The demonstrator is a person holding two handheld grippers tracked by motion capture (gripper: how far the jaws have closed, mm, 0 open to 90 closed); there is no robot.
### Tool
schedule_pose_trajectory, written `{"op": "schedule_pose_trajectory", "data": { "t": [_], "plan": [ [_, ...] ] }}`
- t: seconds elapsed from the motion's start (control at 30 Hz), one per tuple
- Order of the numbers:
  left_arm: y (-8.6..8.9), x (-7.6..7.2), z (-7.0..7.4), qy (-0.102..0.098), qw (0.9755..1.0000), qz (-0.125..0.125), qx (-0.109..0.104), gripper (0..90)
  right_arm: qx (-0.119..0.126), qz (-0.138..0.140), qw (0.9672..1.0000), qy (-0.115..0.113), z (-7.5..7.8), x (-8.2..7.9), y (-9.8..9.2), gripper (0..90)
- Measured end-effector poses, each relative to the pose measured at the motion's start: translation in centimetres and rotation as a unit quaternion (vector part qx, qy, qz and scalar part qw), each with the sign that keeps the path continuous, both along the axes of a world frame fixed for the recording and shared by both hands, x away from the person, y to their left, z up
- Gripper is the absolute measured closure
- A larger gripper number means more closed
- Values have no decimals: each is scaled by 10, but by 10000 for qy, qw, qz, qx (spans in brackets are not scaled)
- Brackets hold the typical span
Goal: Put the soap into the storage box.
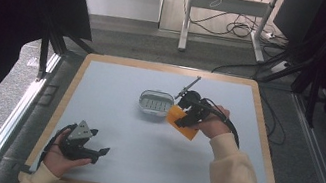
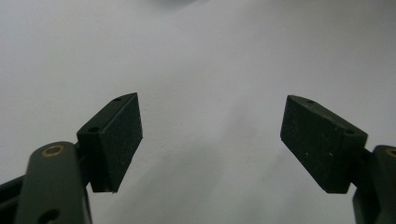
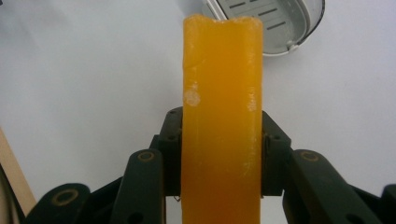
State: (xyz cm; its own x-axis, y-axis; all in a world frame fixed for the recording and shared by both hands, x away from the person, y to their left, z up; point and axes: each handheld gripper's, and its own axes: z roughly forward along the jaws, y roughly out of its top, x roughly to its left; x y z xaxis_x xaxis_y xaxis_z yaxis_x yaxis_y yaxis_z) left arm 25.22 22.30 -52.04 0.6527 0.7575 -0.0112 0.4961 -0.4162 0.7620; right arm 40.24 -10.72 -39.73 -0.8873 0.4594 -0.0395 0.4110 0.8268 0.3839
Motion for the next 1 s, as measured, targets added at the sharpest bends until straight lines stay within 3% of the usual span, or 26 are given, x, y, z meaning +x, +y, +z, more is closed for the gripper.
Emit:
{"op": "schedule_pose_trajectory", "data": {
  "t": [1.0],
  "plan": [
    [-1, 1, 0, 17, 10000, -52, -4, 205, -84, 258, 9996, -59, 8, 31, 18, 615]
  ]
}}
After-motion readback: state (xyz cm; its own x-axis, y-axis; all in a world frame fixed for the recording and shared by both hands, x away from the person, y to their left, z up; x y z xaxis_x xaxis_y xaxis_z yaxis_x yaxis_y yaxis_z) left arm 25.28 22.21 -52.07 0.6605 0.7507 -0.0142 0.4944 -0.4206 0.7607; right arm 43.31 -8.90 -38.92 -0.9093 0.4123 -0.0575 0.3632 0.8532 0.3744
